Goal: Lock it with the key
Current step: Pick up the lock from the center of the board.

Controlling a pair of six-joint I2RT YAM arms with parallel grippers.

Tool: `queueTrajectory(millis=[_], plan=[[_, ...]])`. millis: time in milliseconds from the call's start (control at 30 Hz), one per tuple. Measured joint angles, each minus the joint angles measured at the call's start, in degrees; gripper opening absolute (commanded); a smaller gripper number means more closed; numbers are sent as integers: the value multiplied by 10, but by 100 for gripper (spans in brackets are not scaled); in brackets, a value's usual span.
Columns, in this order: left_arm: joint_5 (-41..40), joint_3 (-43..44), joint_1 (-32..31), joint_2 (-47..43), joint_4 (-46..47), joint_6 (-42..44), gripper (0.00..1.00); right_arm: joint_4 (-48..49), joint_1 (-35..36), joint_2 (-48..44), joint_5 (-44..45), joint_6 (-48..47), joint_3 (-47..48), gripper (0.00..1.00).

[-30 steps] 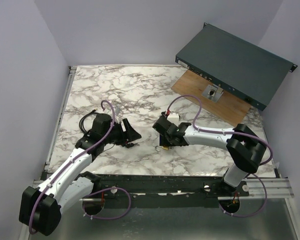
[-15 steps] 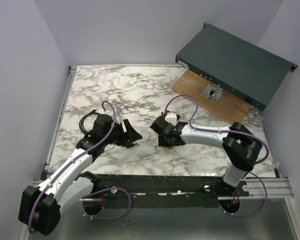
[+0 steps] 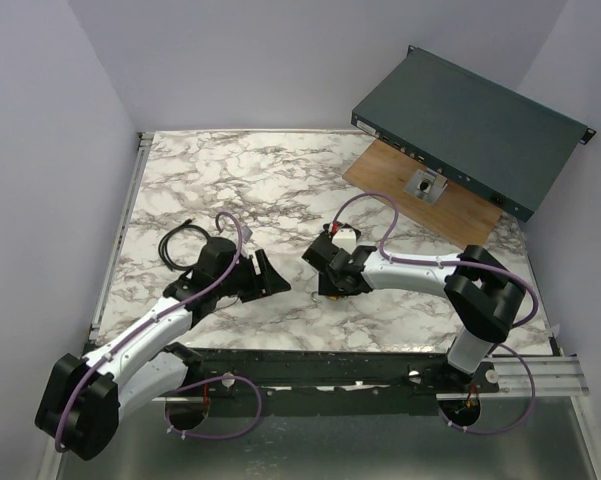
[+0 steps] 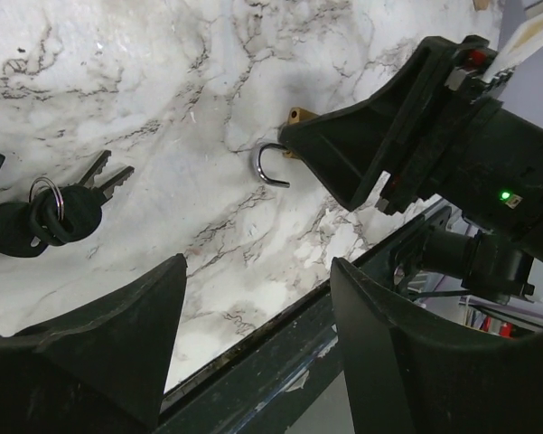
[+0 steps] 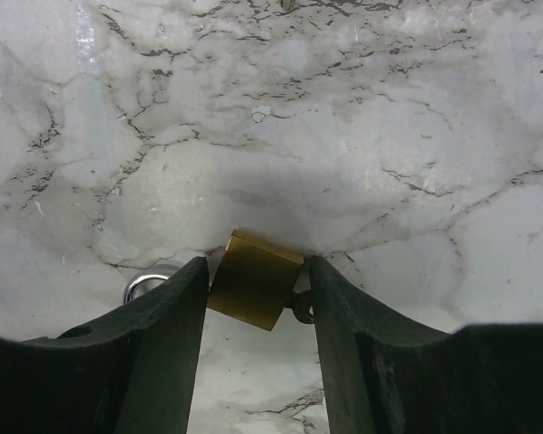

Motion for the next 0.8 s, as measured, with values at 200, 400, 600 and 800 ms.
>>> queueTrajectory(millis=[200,400,600,800], plan=[[1,-20,-10,34,39,-38,60,5,0,0,0,4,-2,37],[18,-39,-22,95,113,-90,56,18,0,0,-2,11,-4,29],[37,-53,-38,179,202,-154,52,34,0,-7,-2,17,-15,24],[47,-54,-54,232,271,-201,45,57,0,-22,-4,27,-36,22]])
